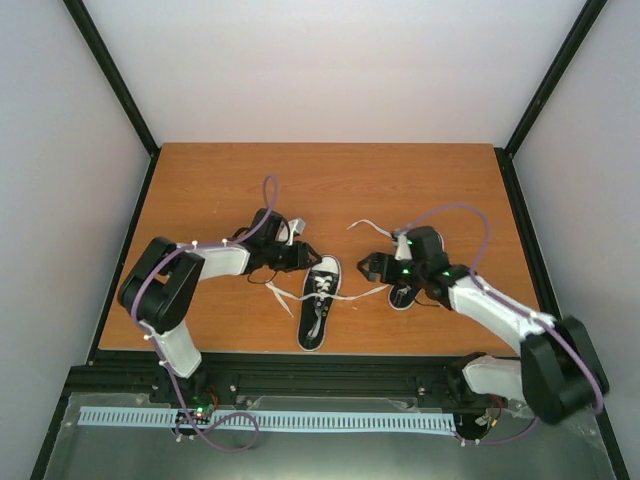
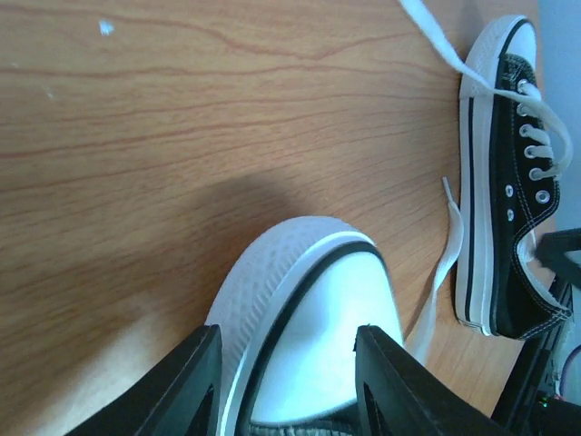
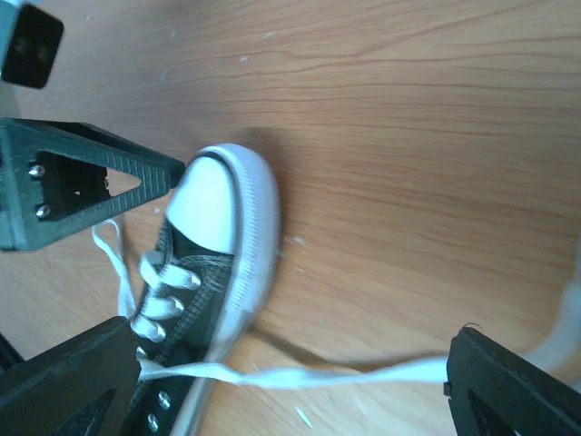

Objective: Tie the shoes
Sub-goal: Adjust the shoe at the center of the board.

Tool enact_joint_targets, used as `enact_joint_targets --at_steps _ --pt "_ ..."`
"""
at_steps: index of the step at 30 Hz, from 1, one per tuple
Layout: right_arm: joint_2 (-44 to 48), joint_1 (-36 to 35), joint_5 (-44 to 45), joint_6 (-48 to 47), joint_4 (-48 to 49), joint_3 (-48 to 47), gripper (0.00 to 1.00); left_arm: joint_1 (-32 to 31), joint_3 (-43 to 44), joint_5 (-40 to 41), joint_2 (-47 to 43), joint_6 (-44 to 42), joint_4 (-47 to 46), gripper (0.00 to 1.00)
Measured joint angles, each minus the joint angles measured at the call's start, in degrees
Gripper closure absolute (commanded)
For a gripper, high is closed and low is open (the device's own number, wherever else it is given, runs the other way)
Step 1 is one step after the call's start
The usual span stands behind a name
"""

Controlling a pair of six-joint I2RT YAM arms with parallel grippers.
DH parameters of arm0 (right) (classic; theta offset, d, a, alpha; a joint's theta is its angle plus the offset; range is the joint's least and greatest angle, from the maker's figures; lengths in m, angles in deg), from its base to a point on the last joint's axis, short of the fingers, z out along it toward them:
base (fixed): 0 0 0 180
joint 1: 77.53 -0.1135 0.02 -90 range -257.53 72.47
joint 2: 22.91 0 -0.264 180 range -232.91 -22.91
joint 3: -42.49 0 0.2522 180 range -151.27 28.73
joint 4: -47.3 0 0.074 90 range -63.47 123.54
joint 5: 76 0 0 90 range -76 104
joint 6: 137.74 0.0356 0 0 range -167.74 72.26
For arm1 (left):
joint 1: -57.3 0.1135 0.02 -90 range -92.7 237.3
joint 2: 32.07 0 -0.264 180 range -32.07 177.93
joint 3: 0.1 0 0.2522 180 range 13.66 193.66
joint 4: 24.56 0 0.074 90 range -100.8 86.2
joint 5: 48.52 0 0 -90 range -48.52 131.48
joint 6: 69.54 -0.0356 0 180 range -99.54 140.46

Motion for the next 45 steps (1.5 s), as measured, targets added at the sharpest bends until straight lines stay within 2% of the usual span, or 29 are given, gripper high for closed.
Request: enact_joint_targets --at_steps 4,9,14,19,22,24,26,29,35,40,45 --pt "-14.27 -6.43 -0.35 0.74 4.61 -8.0 0.16 -0.04 -1.64 2.54 -5.33 -0.22 0.39 0.59" --pt "-28.63 -7.45 -3.23 -0.68 8.74 -16.22 0.21 -0.04 -1.64 4.92 -8.94 -0.39 1.29 0.51" --pt "-35.56 -7.48 -6.01 -3.17 9.38 -19.85 0.23 -0.04 -2.58 6.01 -9.77 -0.52 3.85 0.44" --pt "-40.52 -7.48 -10.25 -5.64 9.42 -23.17 0.3 -0.04 -5.81 6.01 -13.44 -0.46 5.88 0.4" --pt "-42.66 -7.48 -12.85 -6.75 9.64 -24.76 0.43 -0.04 -7.28 6.23 -16.72 -0.48 7.37 0.38" --pt "-43.85 -7.48 -14.88 -7.41 10.12 -25.22 0.61 -0.04 -7.67 6.58 -18.93 -0.55 8.07 0.38" --pt "-44.57 -7.45 -15.93 -7.96 10.56 -25.62 0.73 -0.04 -7.78 6.95 -20.87 -0.61 8.41 0.37" --pt "-45.07 -7.04 -16.83 -8.13 10.8 -25.9 0.82 -0.04 -8.46 7.52 -23.37 -0.85 8.37 0.37" --pt "-46.77 -6.29 -18.1 -9.29 9.88 -28.44 0.83 -0.04 -12.79 7.3 -25.14 -1.66 5.6 0.35" --pt "-50.07 -4.63 -19.15 -12.76 8.83 -35.87 0.83 -0.04 -16.22 6.75 -25.14 -2.19 1.7 0.35" --pt "-54.71 -2.4 -21.57 -17.46 6.01 -44.94 0.73 -0.04 -17.0 6.95 -25.31 -2.82 -1.92 0.35"
